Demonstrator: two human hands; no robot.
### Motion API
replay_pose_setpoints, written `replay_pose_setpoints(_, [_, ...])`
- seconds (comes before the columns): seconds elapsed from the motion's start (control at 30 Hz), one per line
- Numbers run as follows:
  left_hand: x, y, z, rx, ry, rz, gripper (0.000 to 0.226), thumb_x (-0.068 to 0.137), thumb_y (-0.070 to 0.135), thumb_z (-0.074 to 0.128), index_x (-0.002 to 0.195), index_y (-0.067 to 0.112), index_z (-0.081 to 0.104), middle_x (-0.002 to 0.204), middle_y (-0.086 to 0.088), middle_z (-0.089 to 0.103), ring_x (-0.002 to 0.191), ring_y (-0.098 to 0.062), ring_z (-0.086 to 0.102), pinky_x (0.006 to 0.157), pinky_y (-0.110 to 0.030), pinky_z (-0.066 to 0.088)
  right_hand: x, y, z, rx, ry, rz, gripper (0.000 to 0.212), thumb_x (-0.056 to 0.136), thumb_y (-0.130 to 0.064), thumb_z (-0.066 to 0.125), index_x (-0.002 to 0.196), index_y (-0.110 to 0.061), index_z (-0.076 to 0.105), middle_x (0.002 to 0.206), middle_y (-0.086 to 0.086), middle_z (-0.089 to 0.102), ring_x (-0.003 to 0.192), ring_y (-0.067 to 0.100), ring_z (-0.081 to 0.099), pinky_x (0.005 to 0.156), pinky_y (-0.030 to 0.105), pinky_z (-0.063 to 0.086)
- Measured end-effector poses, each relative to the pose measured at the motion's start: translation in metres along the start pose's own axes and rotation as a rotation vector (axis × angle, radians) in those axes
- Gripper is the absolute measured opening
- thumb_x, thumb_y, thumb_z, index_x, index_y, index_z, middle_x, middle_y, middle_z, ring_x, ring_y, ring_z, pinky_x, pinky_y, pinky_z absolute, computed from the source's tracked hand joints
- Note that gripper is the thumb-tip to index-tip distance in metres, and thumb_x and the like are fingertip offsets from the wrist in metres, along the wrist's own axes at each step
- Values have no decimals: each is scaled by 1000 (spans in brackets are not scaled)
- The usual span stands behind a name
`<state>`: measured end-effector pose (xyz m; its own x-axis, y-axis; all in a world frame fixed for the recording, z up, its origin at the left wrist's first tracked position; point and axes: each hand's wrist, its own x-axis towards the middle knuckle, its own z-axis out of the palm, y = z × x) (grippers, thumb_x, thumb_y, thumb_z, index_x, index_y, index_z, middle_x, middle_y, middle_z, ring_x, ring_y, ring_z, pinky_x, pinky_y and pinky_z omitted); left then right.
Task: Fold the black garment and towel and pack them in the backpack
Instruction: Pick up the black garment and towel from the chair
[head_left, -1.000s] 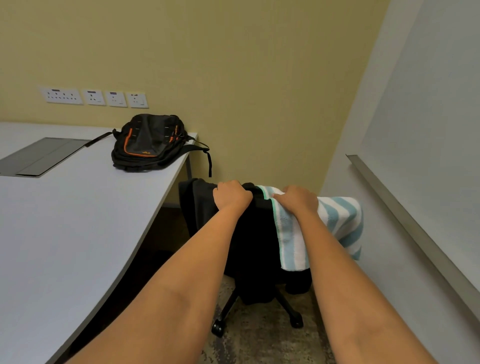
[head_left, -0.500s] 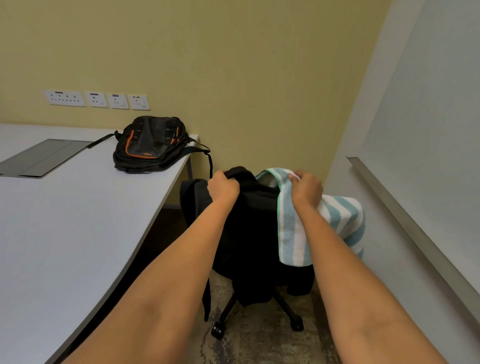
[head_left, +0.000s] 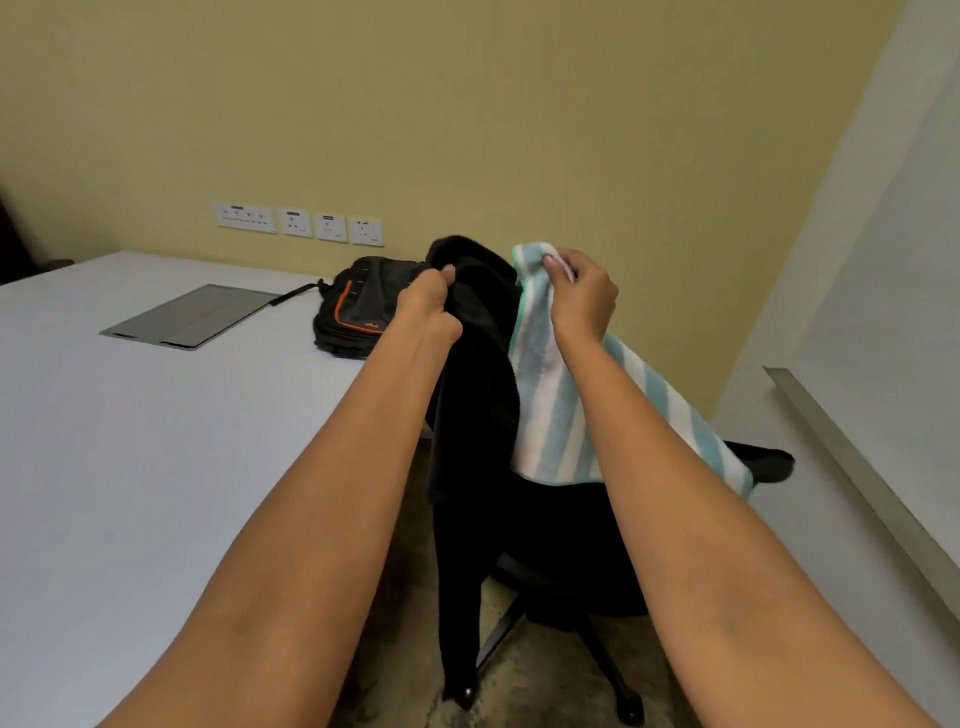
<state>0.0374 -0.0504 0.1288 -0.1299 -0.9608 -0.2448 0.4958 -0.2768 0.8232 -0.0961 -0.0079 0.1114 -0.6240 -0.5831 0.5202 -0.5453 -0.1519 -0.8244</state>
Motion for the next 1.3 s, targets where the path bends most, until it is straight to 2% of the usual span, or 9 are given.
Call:
replay_pose_setpoints(0.07, [-5, 27, -10, -68, -2, 33, 37, 96, 12, 51, 130, -2, 50, 110, -15, 63, 80, -25, 60, 72, -34, 51, -4, -22, 24, 67, -24, -22, 23, 94, -25, 56, 107, -12, 69, 104, 3, 71, 98, 16, 63, 83, 19, 42])
replay_pose_setpoints(0.2, [-4, 78, -37, -158, -14, 106, 37, 97, 13, 49, 130, -5, 49, 133, -18, 54, 122, -26, 53, 96, -29, 44, -11, -60, 81, 152, -89, -65, 22, 93, -25, 56, 105, -11, 69, 103, 3, 71, 96, 17, 63, 84, 21, 45])
replay_pose_setpoints(0.3, [8, 117, -66, -218, 10, 185, 34, 97, 11, 50, 125, -8, 52, 112, -19, 62, 112, -25, 57, 80, -27, 47, -17, -88, 130, 222, -125, -70, 23, 93, -25, 56, 106, -11, 69, 104, 2, 71, 97, 15, 63, 86, 25, 48])
replay_pose_setpoints(0.4, [32, 158, -99, -285, -9, 234, 22, 98, 11, 47, 91, -7, 57, 75, -10, 51, 74, -19, 55, 60, -22, 45, -21, -117, 181, 300, -139, -78, 22, 93, -25, 56, 106, -11, 69, 103, 1, 70, 92, 11, 61, 80, 19, 45])
replay_pose_setpoints(0.57, [85, 218, -165, -278, 59, 240, 29, 98, 15, 50, 72, 2, 51, 68, -4, 48, 50, -10, 49, 44, -15, 43, -29, -155, 269, 368, -204, -48, 21, 93, -26, 57, 104, -13, 69, 103, 0, 70, 95, 12, 61, 82, 21, 46])
replay_pose_setpoints(0.73, [128, 254, -240, -230, 202, 254, 28, 94, 16, 57, 113, -3, 58, 83, -13, 58, 67, -21, 58, 76, -33, 53, -46, -170, 349, 387, -297, -18, 21, 93, -24, 57, 104, -10, 67, 103, 1, 68, 91, 9, 56, 79, 19, 41])
replay_pose_setpoints(0.83, [157, 263, -286, -237, 303, 243, 37, 91, 17, 61, 122, -4, 55, 107, -18, 64, 87, -29, 63, 92, -40, 51, -55, -168, 393, 363, -344, 0, 20, 93, -24, 58, 104, -11, 68, 104, 1, 69, 95, 13, 59, 78, 18, 39])
replay_pose_setpoints(1.07, [202, 253, -367, -115, 550, 239, 45, 89, 16, 64, 129, 1, 51, 125, -15, 57, 113, -30, 57, 98, -38, 48, -64, -137, 471, 238, -438, 29, 21, 93, -28, 56, 106, -16, 68, 107, -1, 68, 93, 11, 56, 77, 21, 37])
replay_pose_setpoints(1.3, [263, 229, -422, 102, 720, 249, 37, 91, 15, 59, 127, 9, 55, 122, -11, 59, 105, -26, 56, 95, -32, 46, -48, -105, 541, 125, -449, -66, 25, 95, -32, 52, 110, -19, 66, 104, 2, 69, 96, 21, 61, 70, 25, 37])
